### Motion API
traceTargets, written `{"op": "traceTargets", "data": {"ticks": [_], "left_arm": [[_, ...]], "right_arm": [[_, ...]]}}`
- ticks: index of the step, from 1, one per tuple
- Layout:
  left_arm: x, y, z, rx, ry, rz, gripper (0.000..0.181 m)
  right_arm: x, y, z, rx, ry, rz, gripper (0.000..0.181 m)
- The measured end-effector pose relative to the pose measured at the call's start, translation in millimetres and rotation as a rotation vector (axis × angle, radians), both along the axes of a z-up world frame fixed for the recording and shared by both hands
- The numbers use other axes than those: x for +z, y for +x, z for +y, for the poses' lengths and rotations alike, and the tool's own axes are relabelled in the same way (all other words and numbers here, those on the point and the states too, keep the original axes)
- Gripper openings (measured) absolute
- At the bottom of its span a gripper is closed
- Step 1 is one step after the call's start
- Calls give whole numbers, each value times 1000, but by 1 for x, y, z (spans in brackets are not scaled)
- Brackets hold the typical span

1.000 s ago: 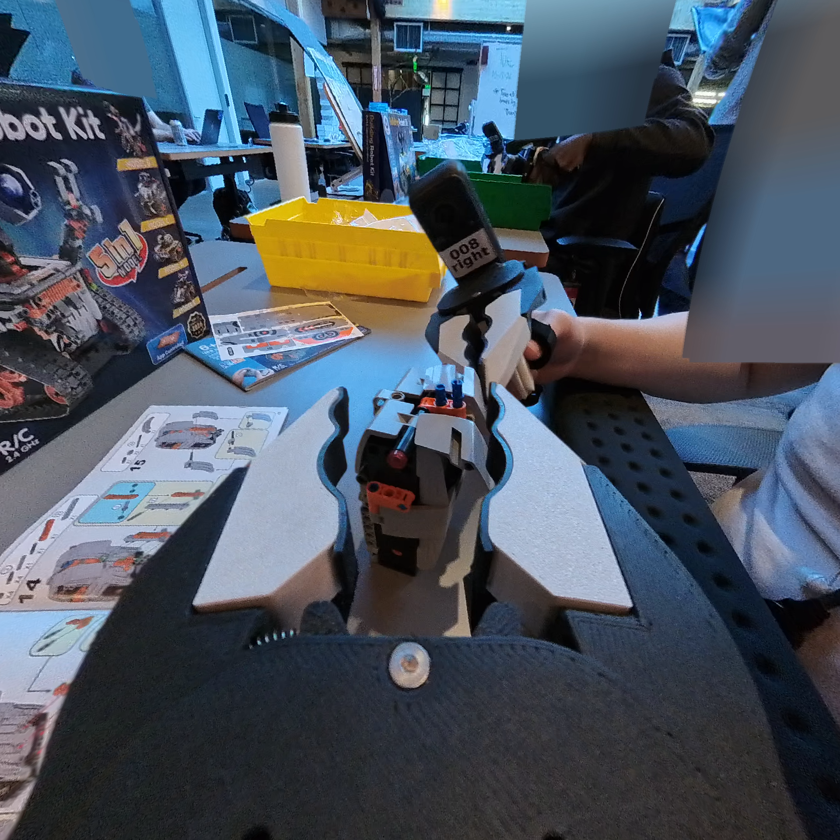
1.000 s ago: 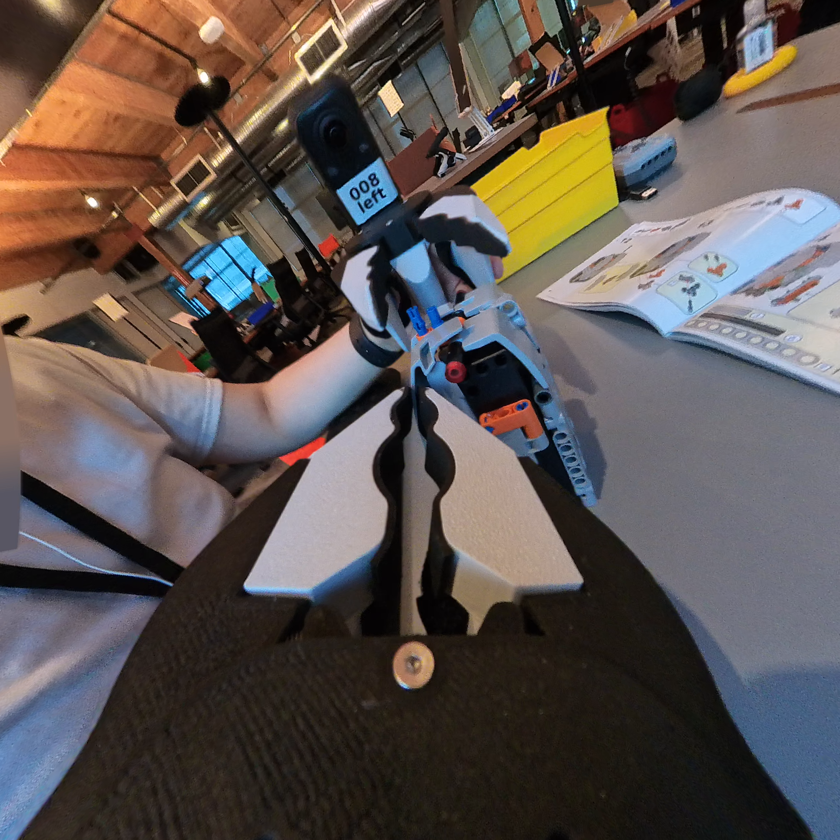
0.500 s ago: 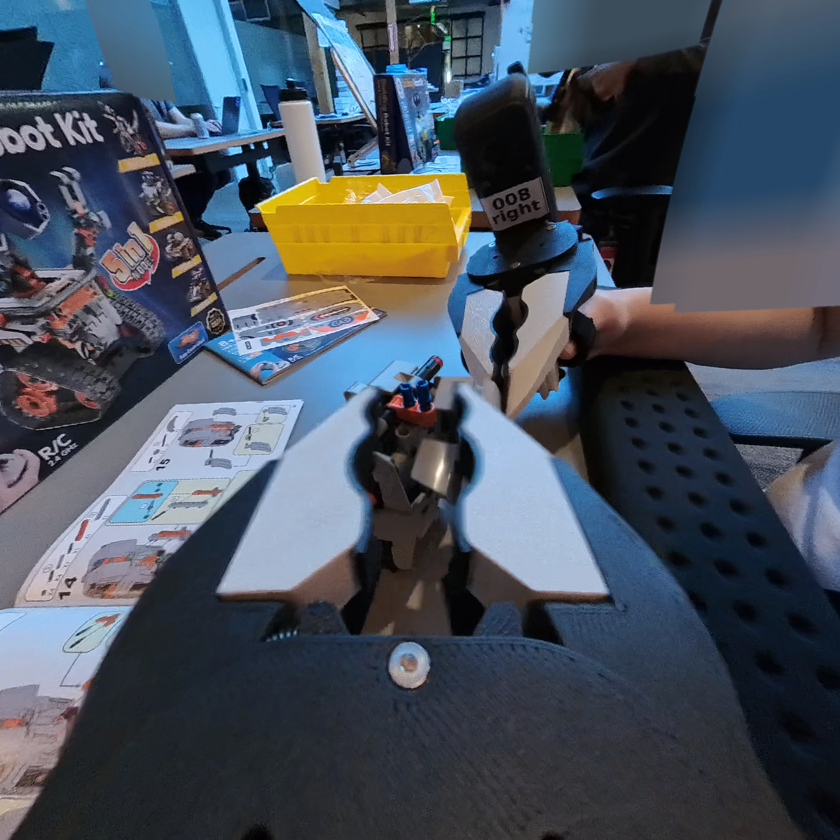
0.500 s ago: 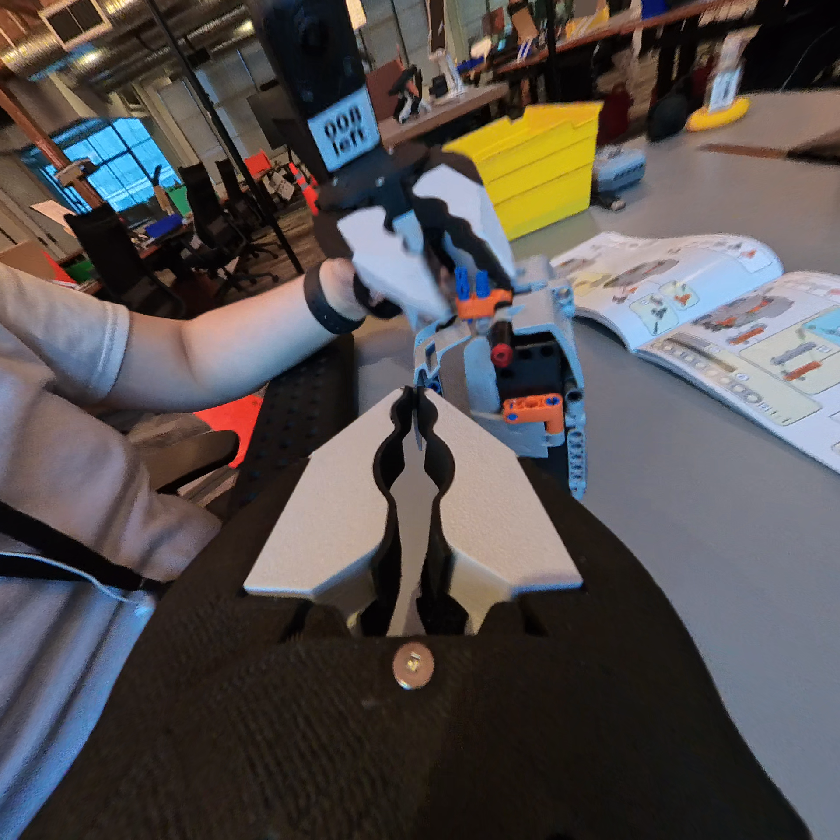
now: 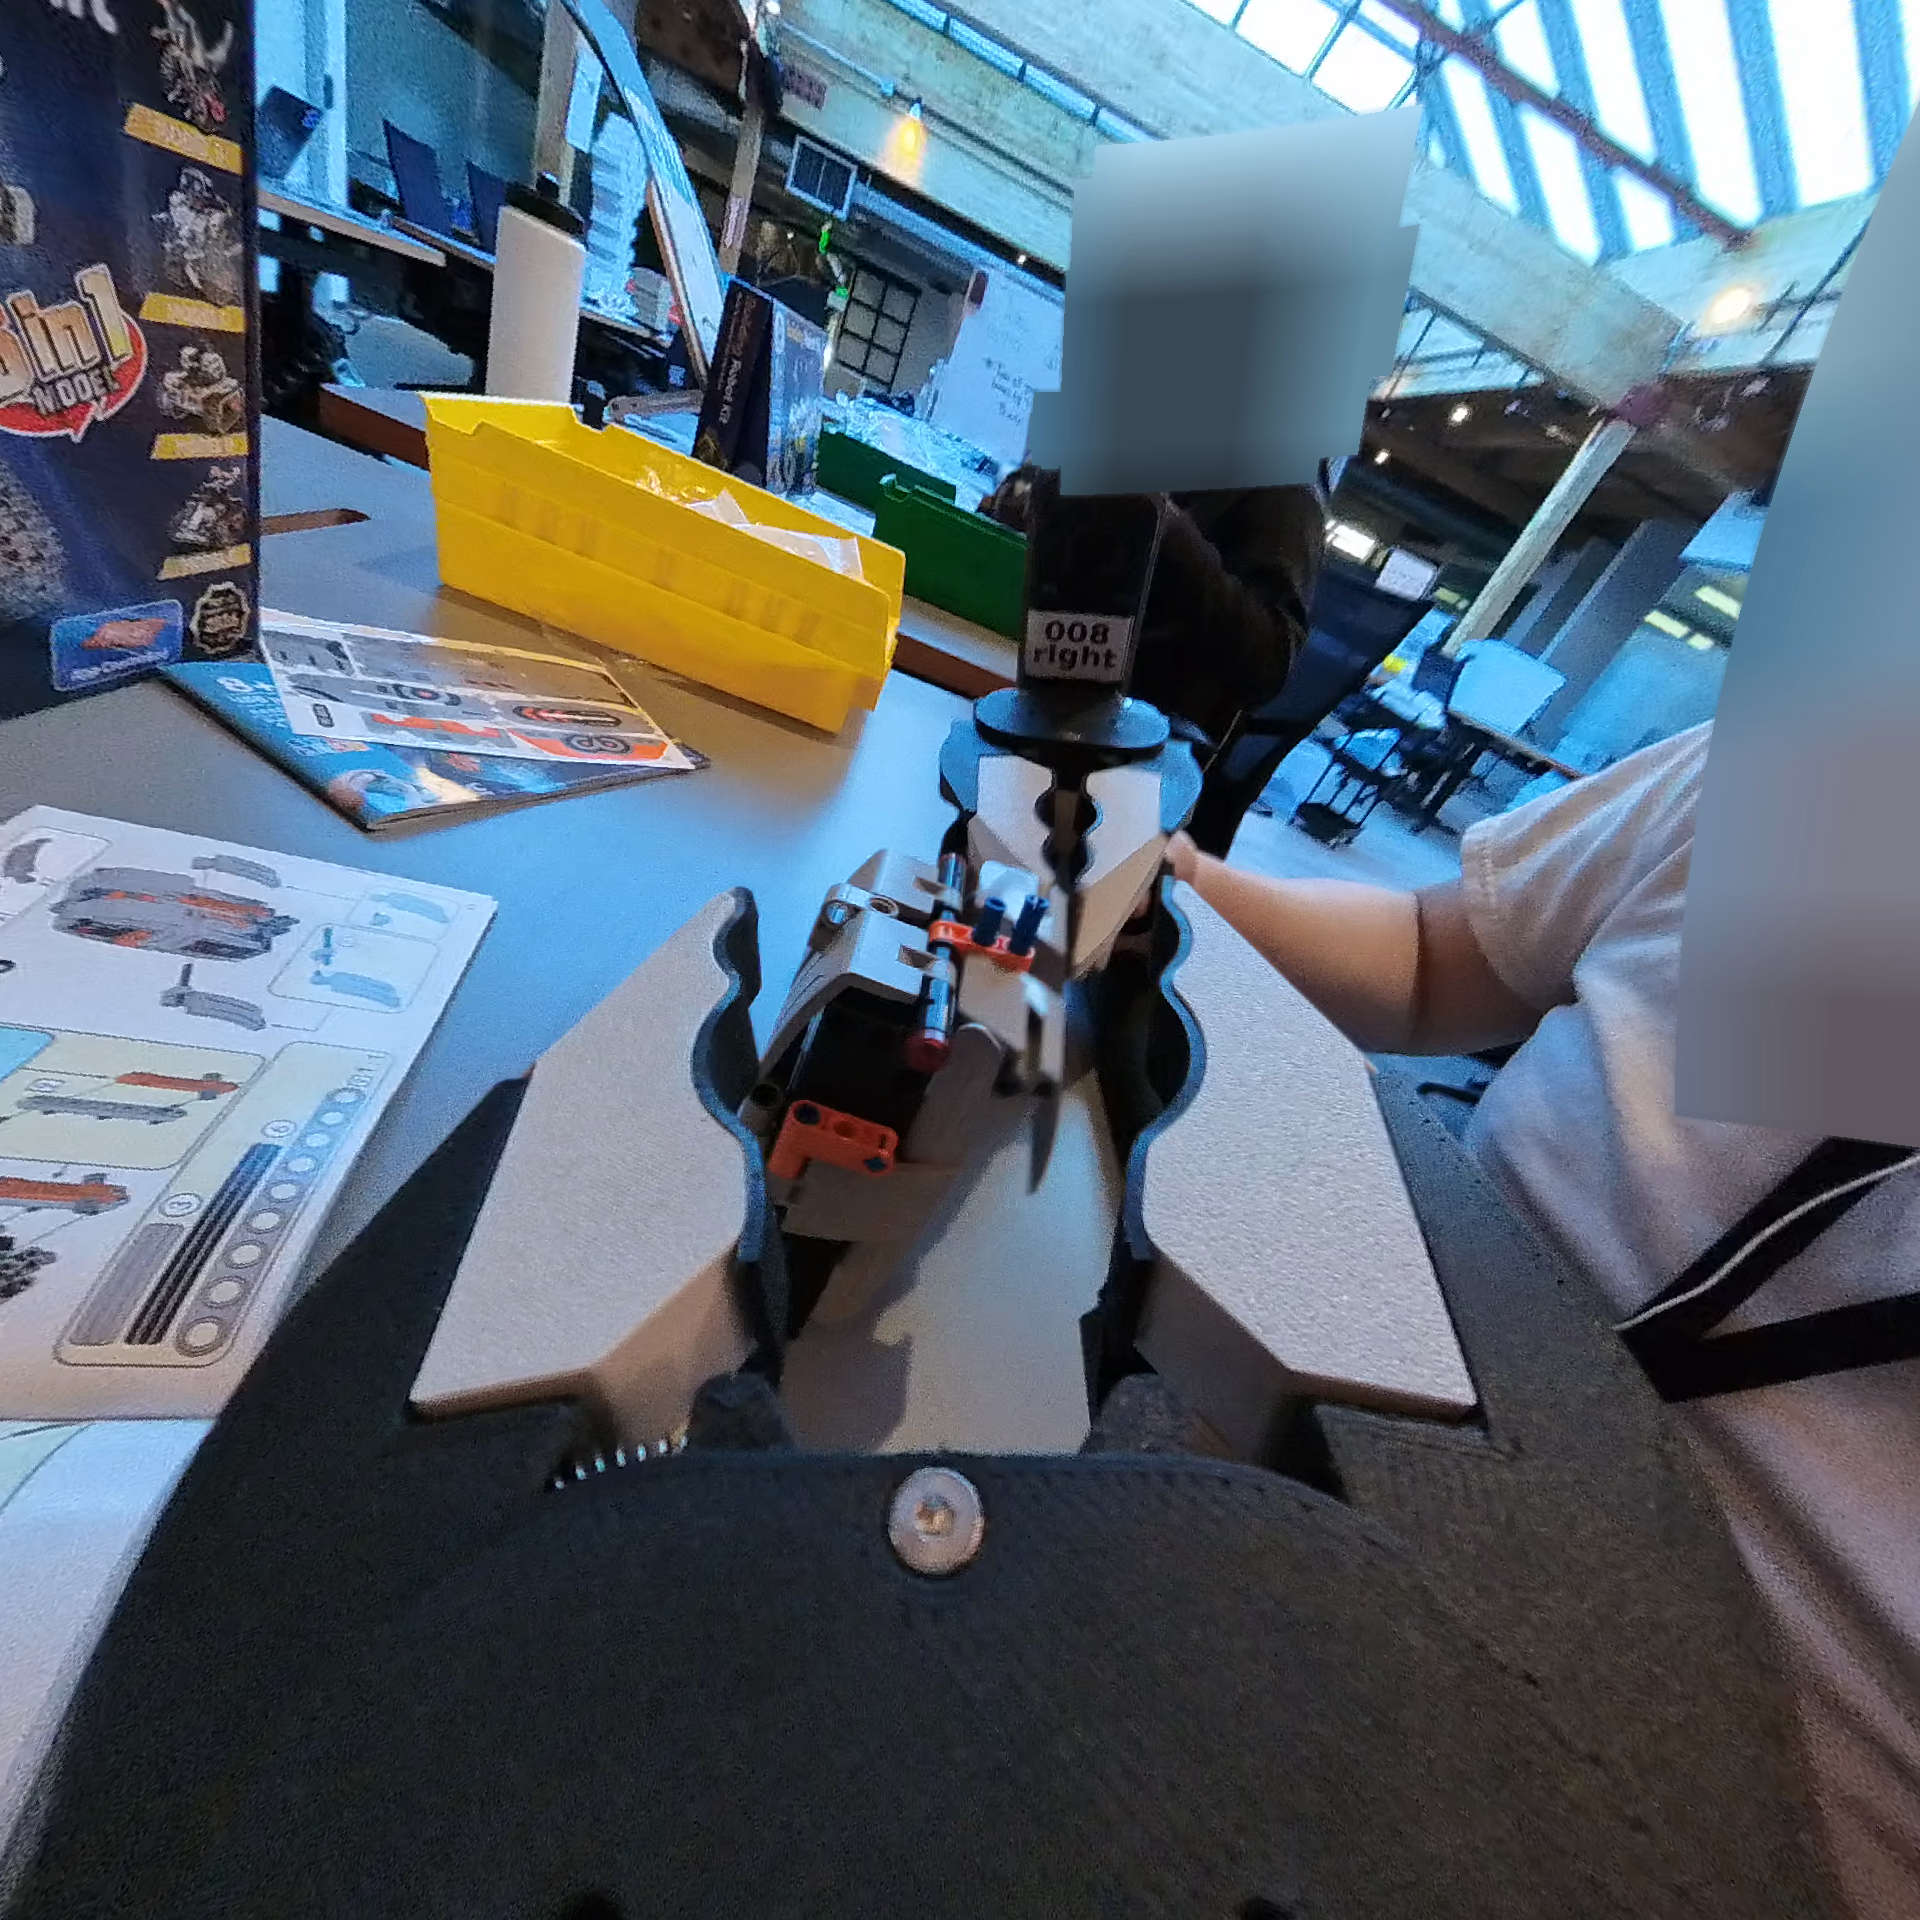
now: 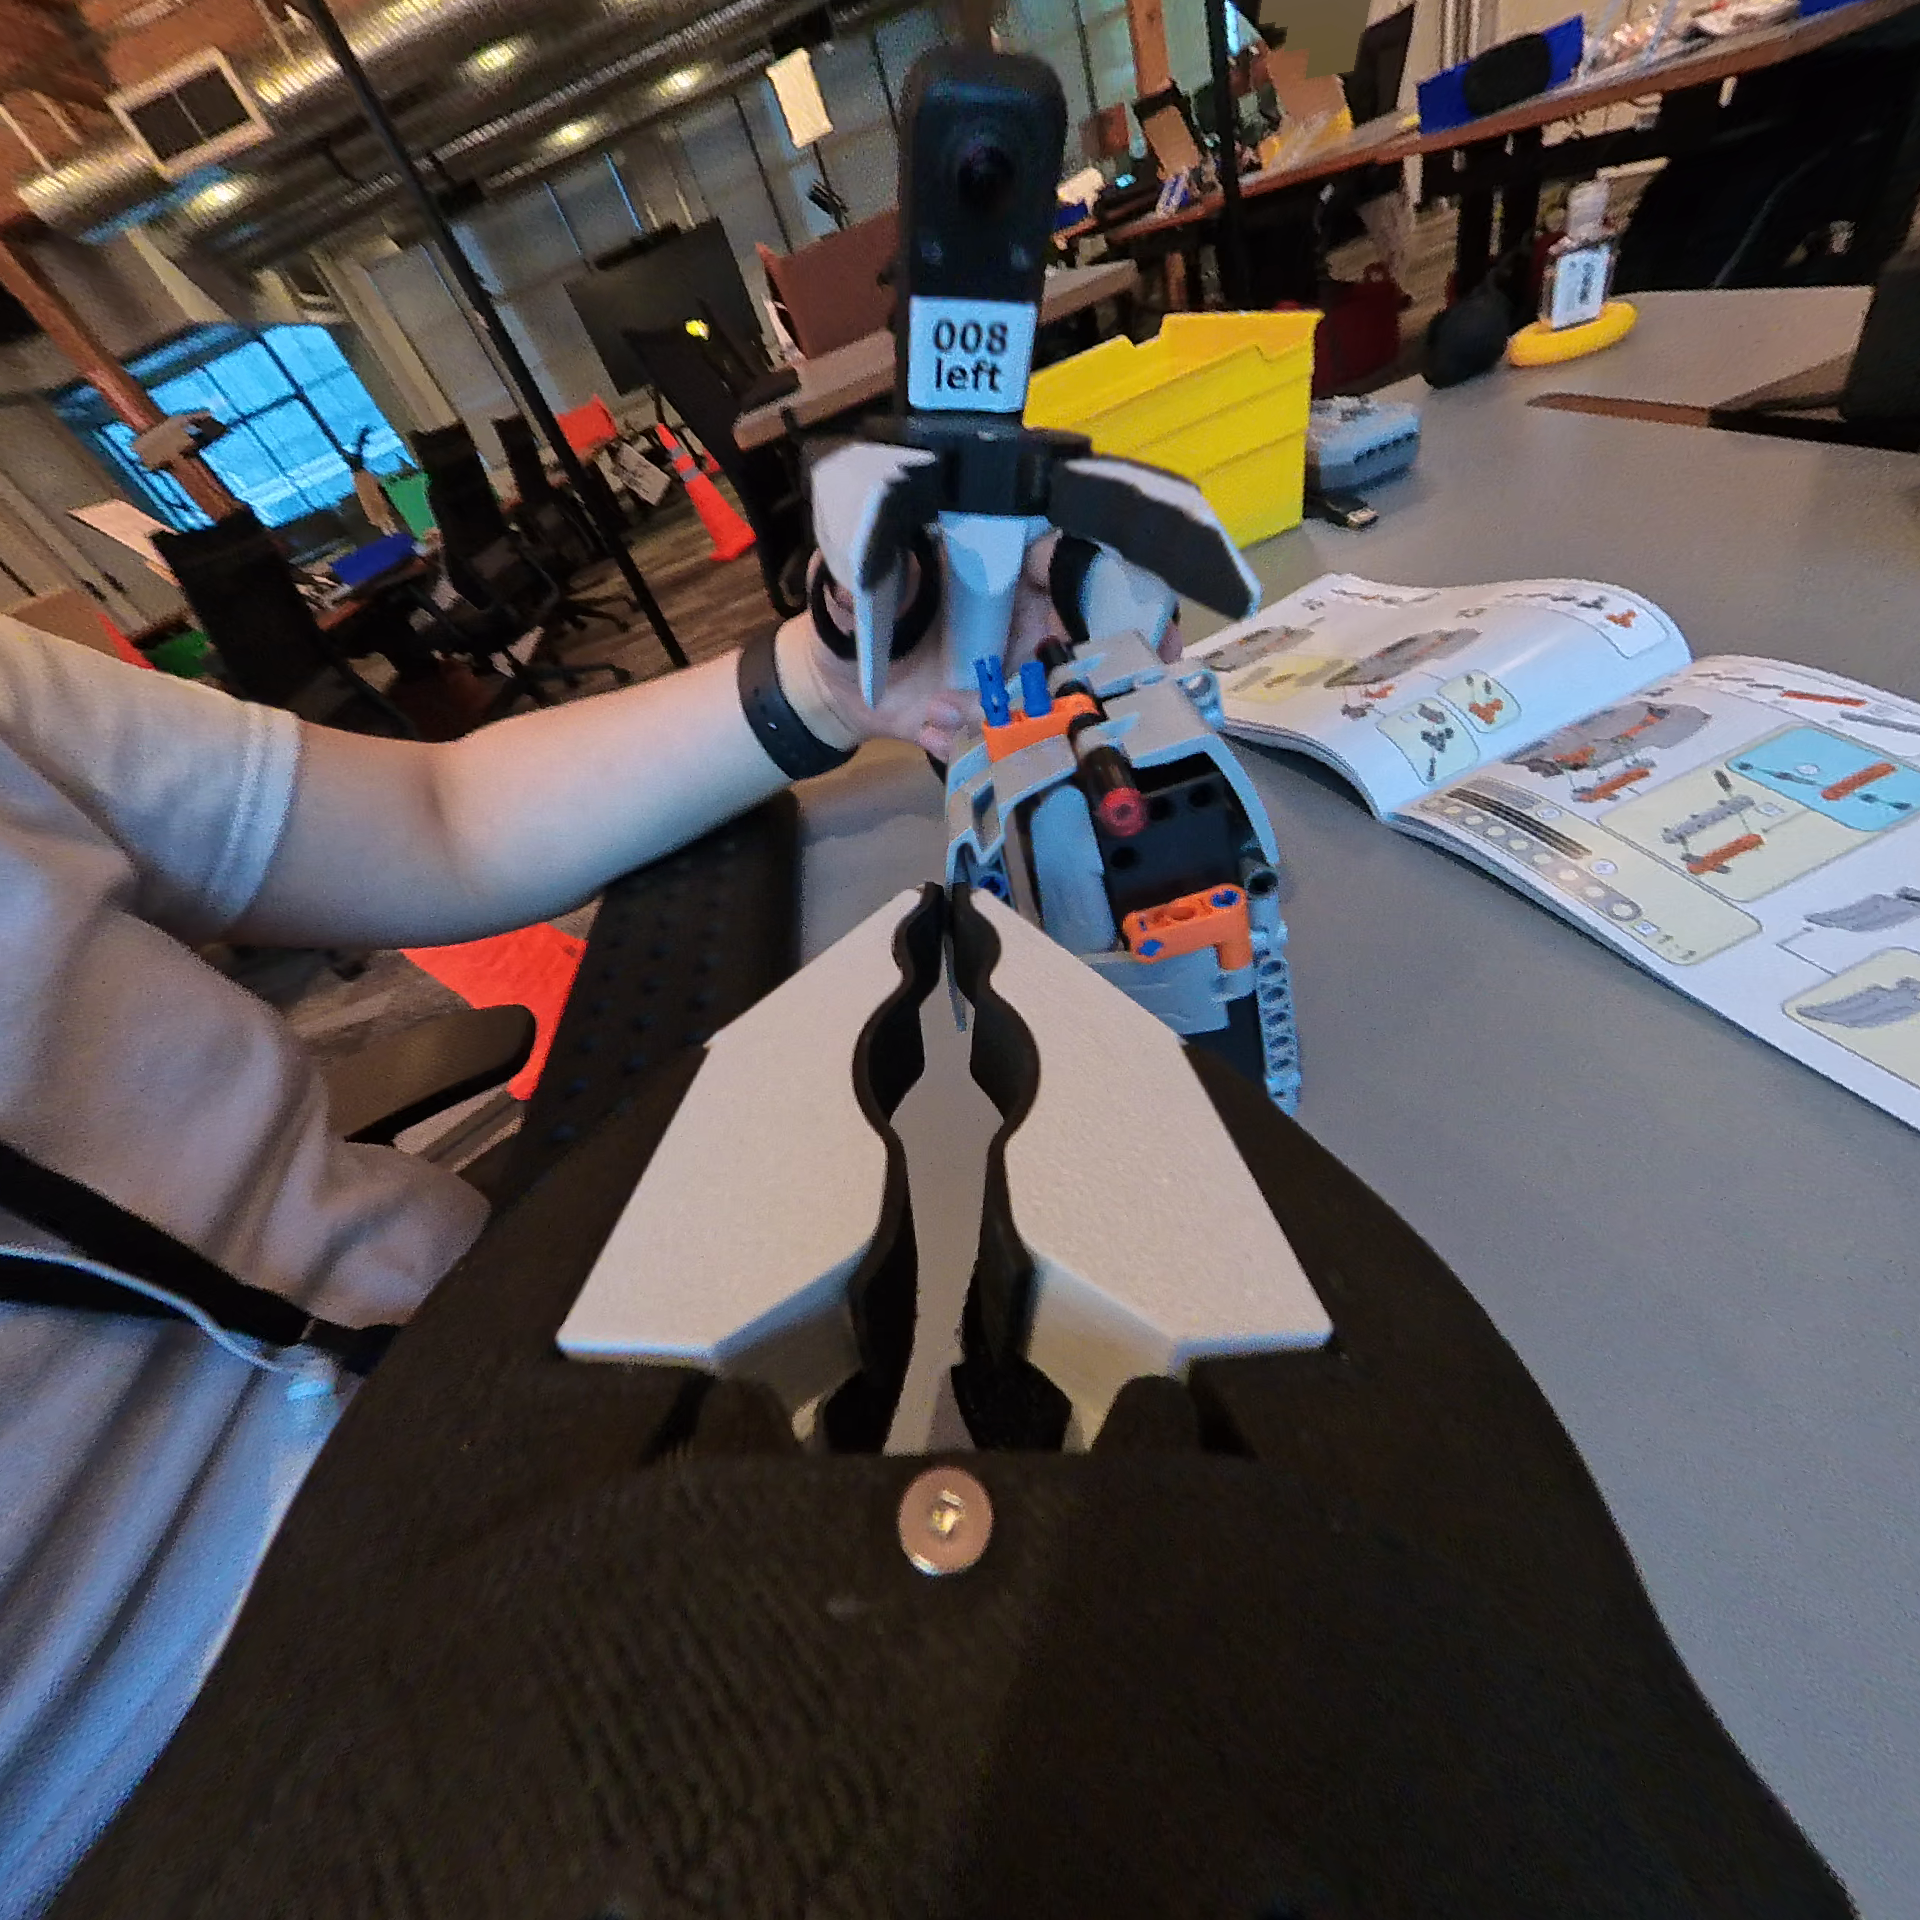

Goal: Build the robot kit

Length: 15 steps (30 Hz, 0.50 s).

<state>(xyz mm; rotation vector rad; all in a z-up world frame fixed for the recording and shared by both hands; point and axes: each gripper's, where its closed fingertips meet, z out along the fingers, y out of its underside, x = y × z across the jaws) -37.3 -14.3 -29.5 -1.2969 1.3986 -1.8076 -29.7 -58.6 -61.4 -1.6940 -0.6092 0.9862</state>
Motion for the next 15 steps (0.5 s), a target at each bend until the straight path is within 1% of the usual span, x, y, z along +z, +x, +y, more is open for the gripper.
{"op": "traceTargets", "data": {"ticks": [3, 7, 9, 11, 15], "left_arm": [[-1, -2, 0, 59, 109, -14, 75], [-8, -12, -4, 83, 210, 13, 81], [-11, -19, -4, 95, 241, 20, 84], [-15, -25, -2, 122, 268, 28, 83], [-32, -34, -4, 171, 329, 69, 81]], "right_arm": [[13, -6, -10, 70, 37, 60, 0], [1, -15, -7, 82, -1, 29, 0], [3, -16, -7, 79, 9, 49, 0], [3, -15, -6, 71, 13, 65, 0], [4, -18, -14, 65, 21, 83, 0]]}}
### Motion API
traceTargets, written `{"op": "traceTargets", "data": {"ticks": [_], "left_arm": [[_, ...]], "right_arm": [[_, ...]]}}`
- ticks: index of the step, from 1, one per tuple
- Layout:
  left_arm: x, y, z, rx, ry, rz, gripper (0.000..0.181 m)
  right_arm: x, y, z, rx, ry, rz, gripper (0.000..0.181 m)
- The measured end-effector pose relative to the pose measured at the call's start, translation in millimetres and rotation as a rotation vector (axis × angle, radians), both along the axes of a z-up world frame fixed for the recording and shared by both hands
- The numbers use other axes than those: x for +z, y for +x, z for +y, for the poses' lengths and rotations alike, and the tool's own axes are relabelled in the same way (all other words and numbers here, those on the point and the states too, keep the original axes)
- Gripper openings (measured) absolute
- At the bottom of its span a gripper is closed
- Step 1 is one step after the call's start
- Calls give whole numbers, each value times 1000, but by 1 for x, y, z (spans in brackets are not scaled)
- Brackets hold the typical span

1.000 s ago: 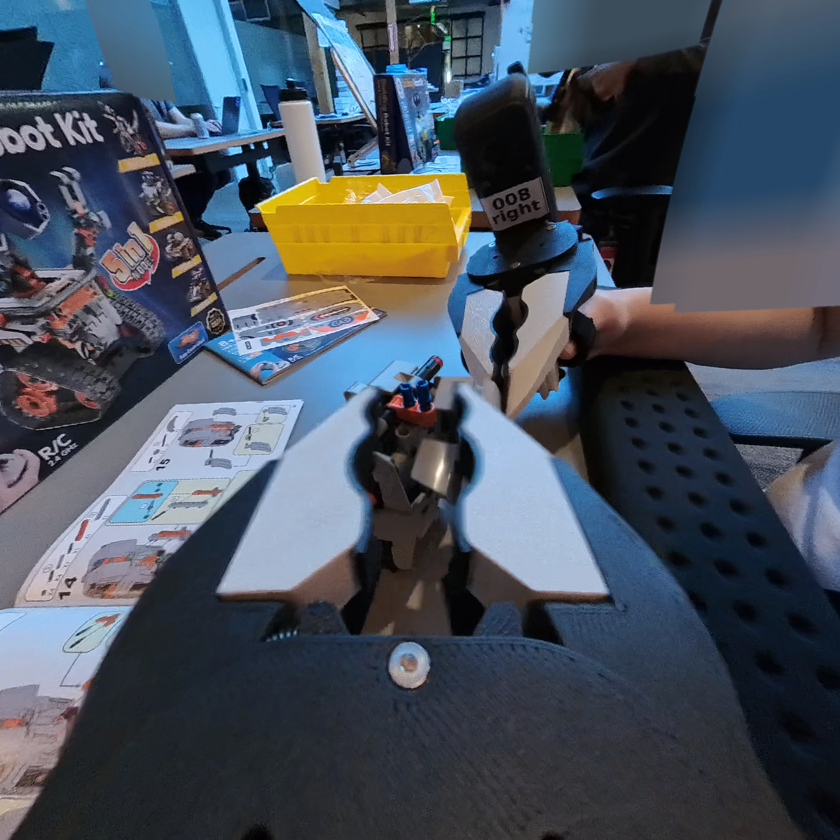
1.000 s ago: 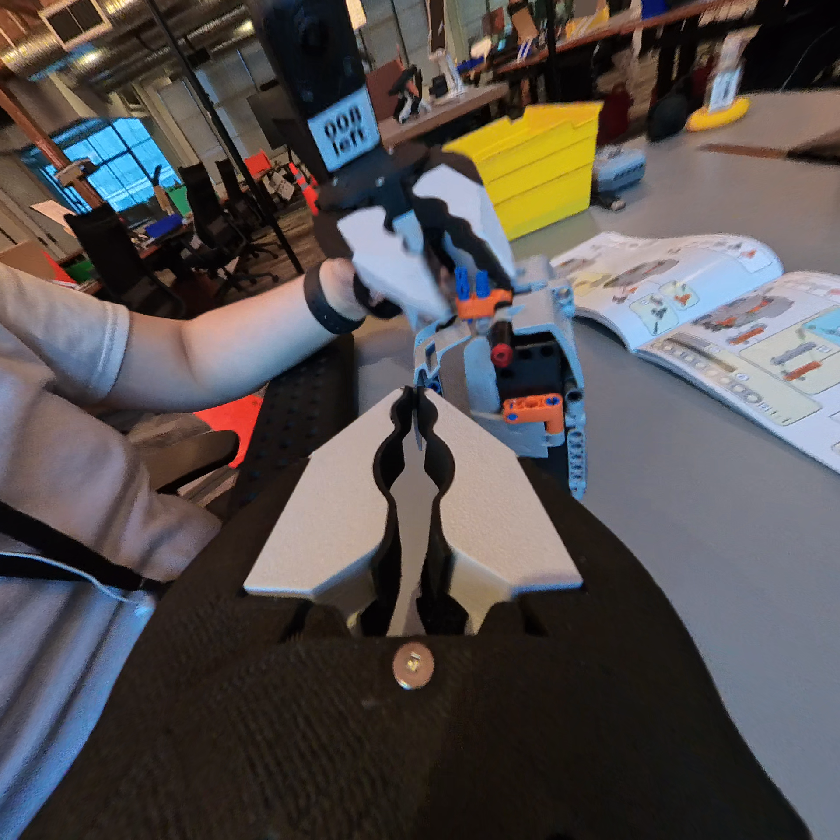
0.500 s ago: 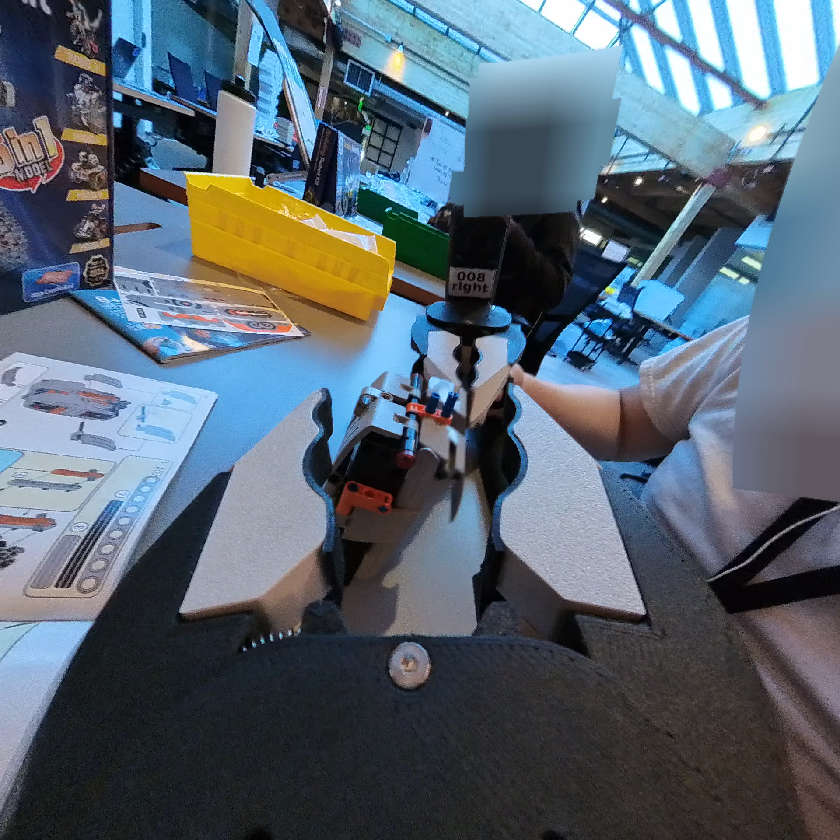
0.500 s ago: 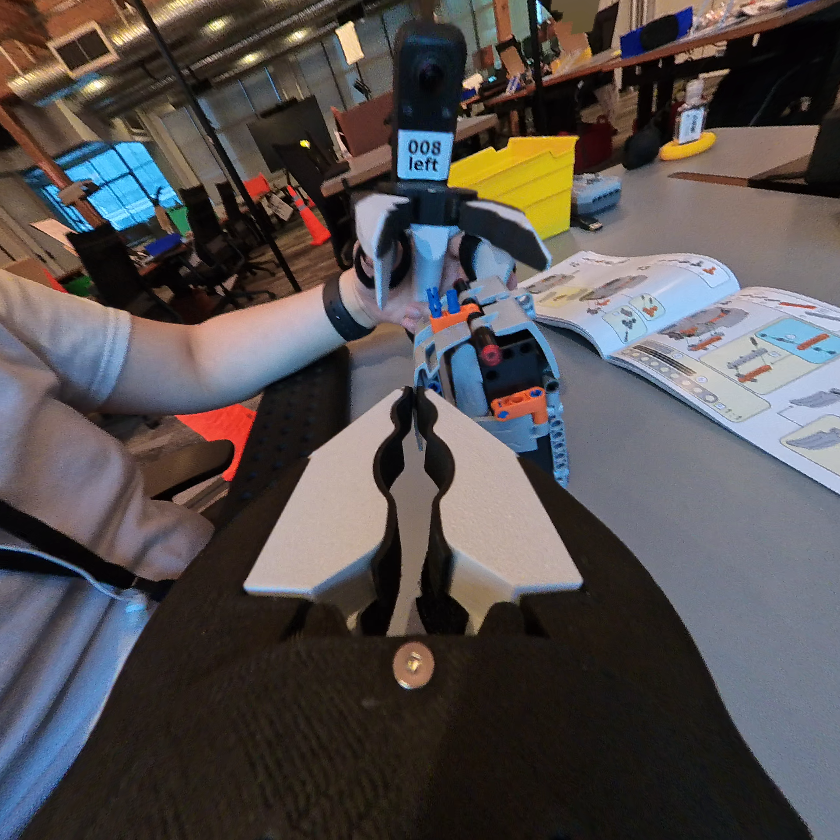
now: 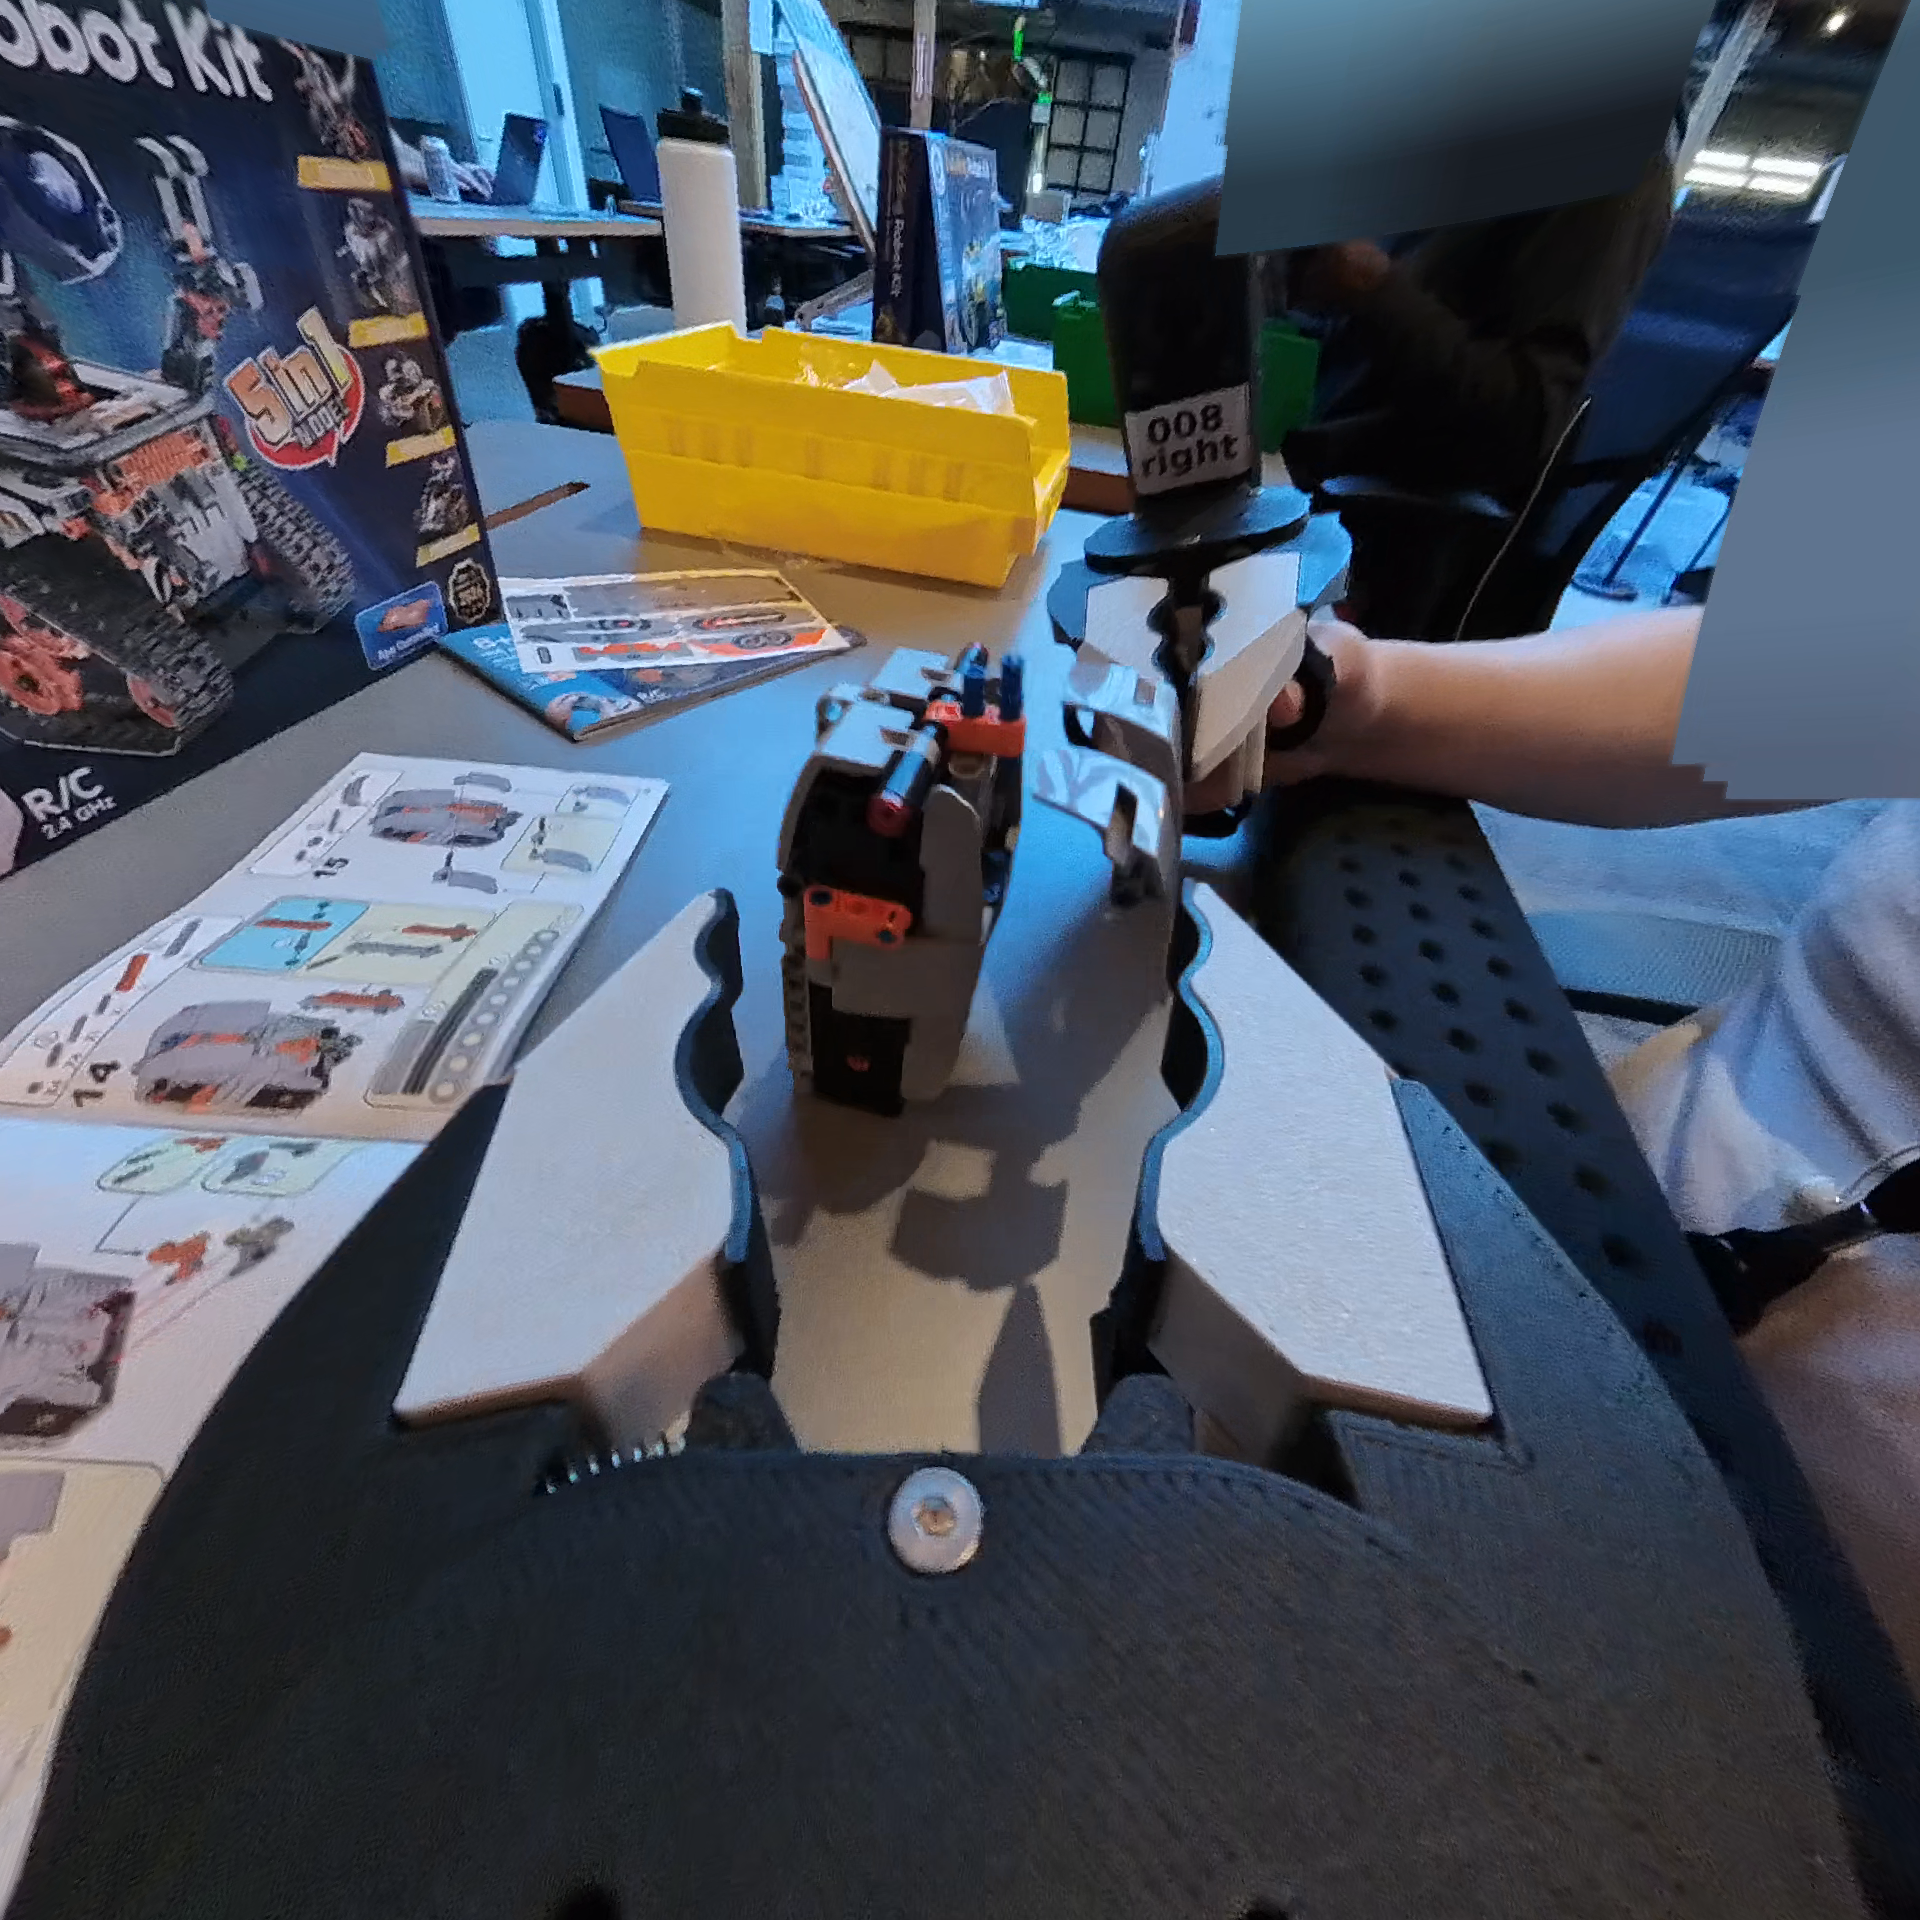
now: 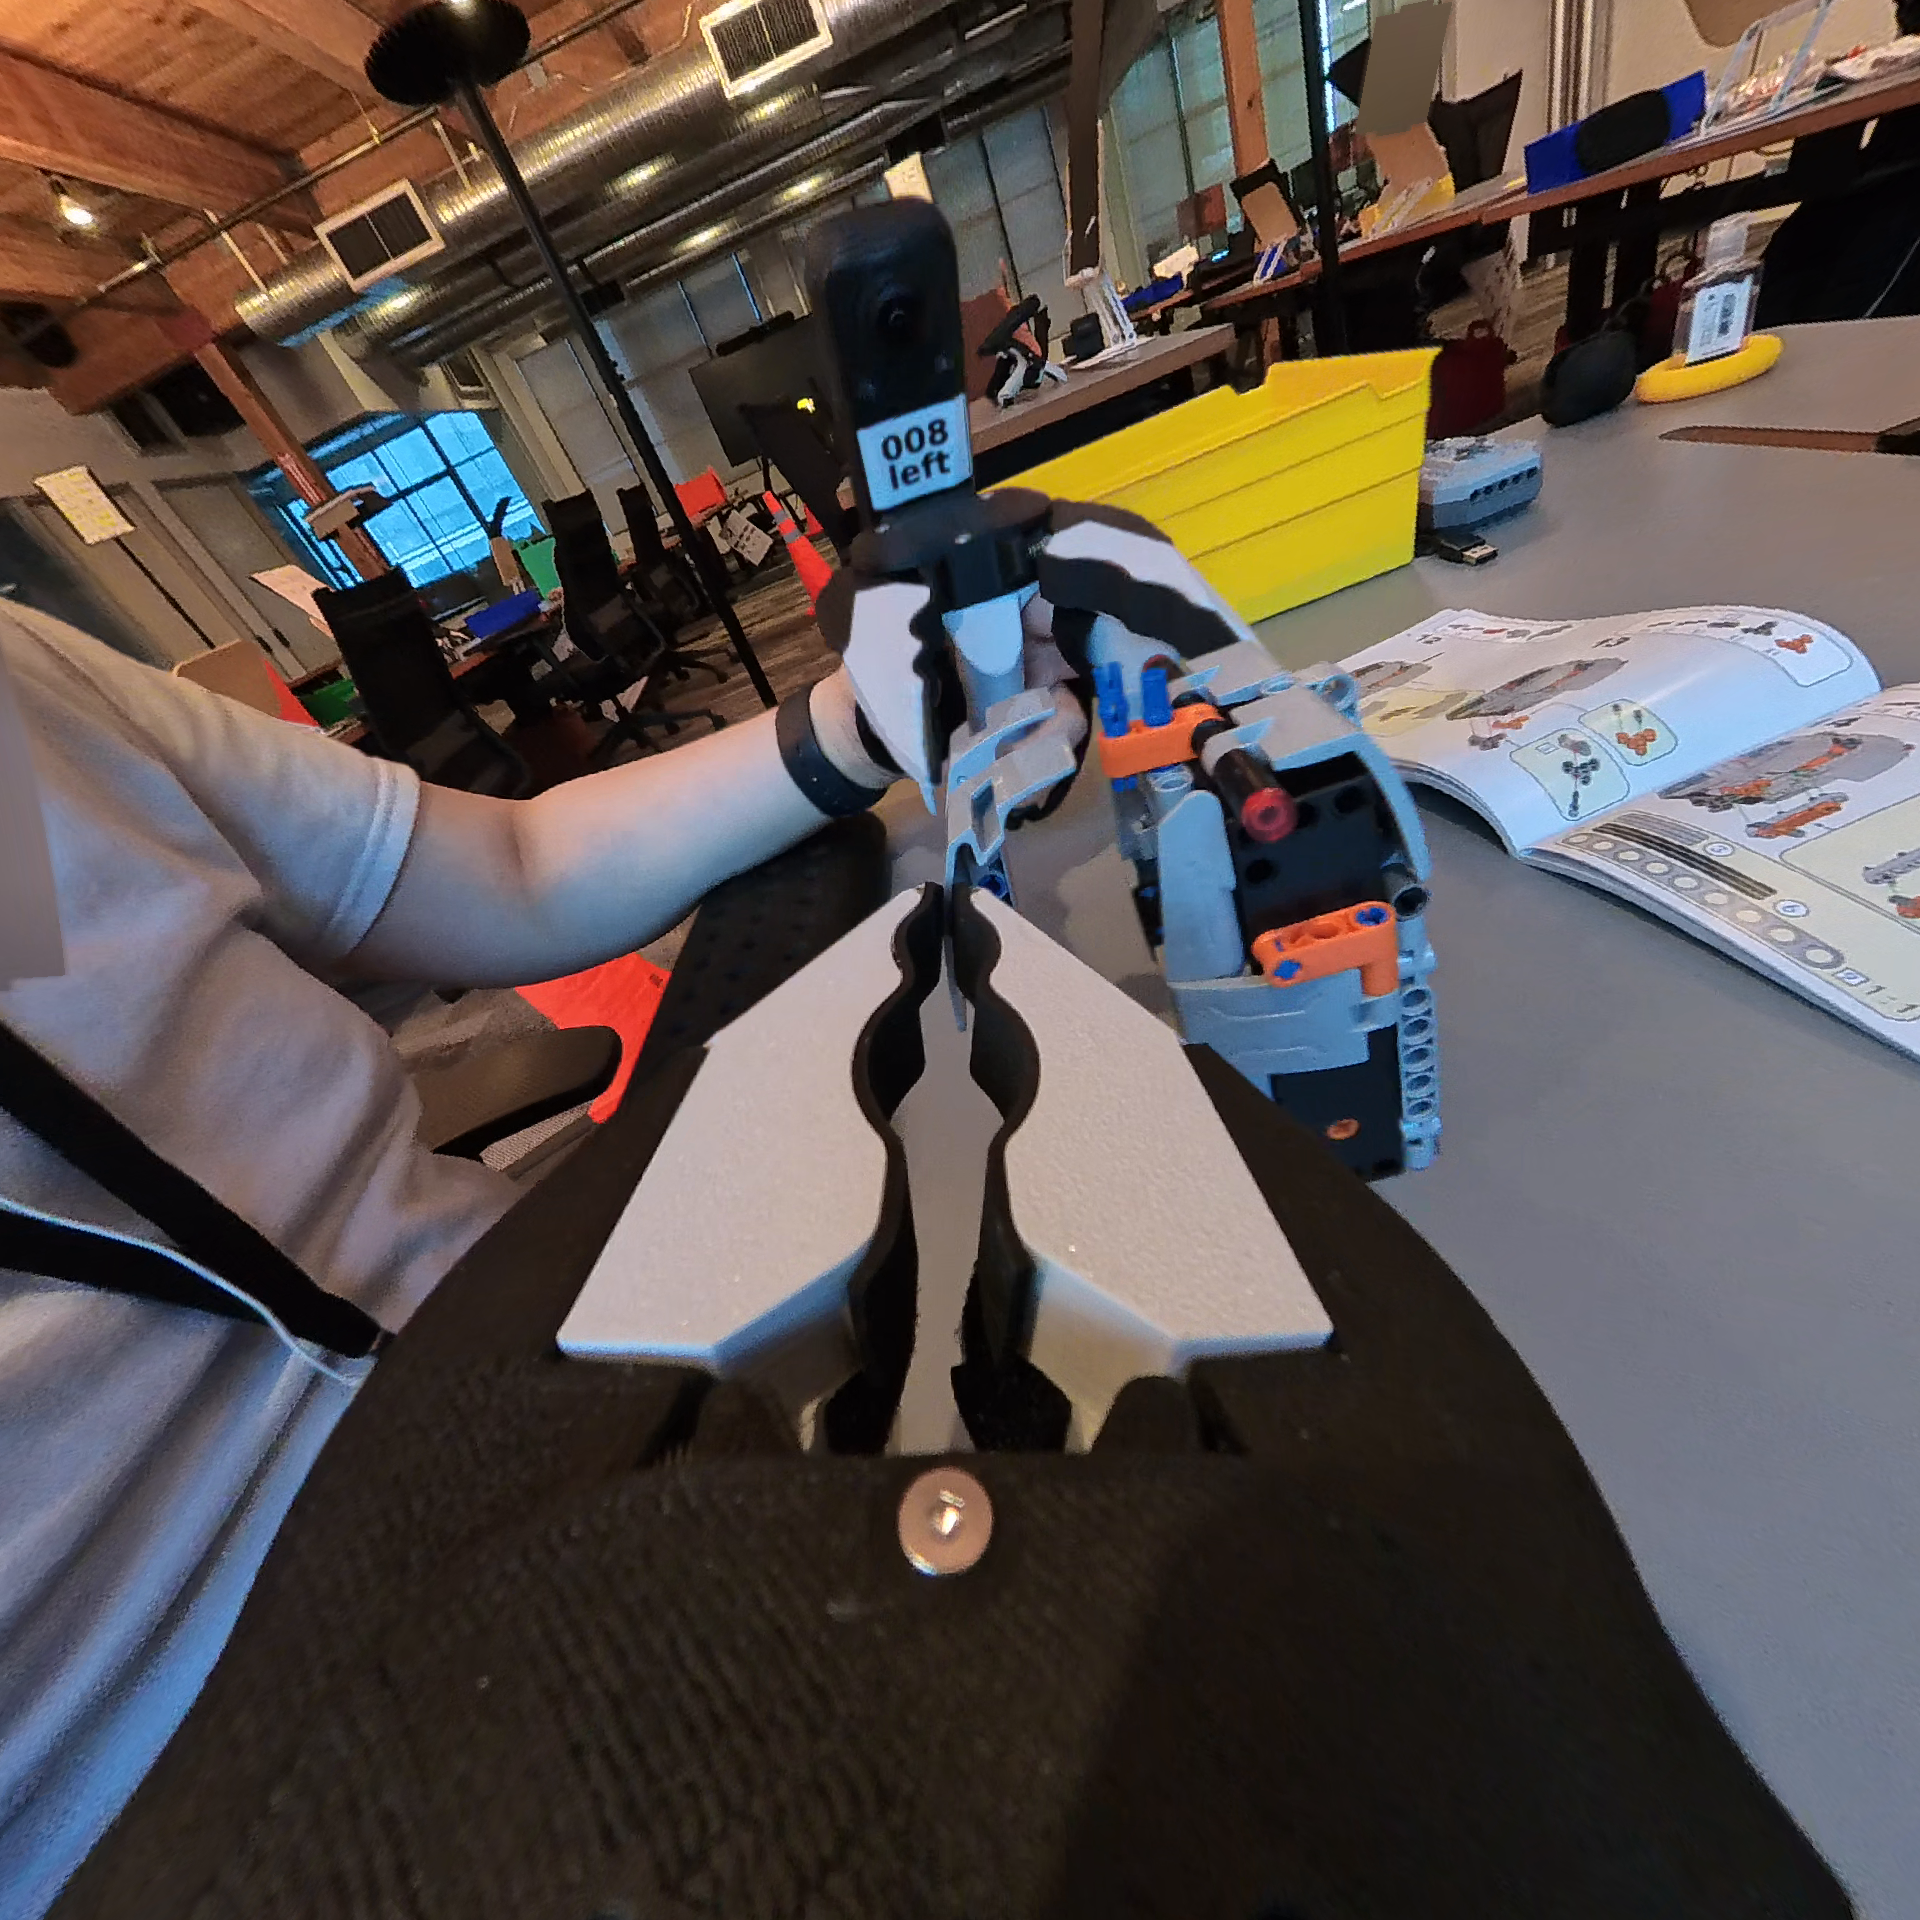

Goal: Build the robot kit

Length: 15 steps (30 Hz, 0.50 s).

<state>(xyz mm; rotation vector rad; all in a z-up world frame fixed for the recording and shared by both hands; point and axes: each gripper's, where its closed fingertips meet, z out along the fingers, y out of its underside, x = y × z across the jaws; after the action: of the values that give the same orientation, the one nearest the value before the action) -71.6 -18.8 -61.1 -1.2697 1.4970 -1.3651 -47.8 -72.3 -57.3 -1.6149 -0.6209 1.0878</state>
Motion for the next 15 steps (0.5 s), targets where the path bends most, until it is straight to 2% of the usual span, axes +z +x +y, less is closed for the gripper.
{"op": "traceTargets", "data": {"ticks": [5, 7, 11, 15], "left_arm": [[-11, -2, -8, 25, 80, 19, 86], [-9, 5, -5, 33, 111, 17, 92], [-4, 24, 3, 1, 62, 16, 98], [-4, 34, 4, -55, 36, 10, 93]], "right_arm": [[6, 4, 2, -54, 86, -26, 0], [4, 7, 9, -58, 63, -17, 0], [1, 11, 17, -70, 45, -17, 0], [-1, 11, 20, -78, 51, -32, 0]]}}
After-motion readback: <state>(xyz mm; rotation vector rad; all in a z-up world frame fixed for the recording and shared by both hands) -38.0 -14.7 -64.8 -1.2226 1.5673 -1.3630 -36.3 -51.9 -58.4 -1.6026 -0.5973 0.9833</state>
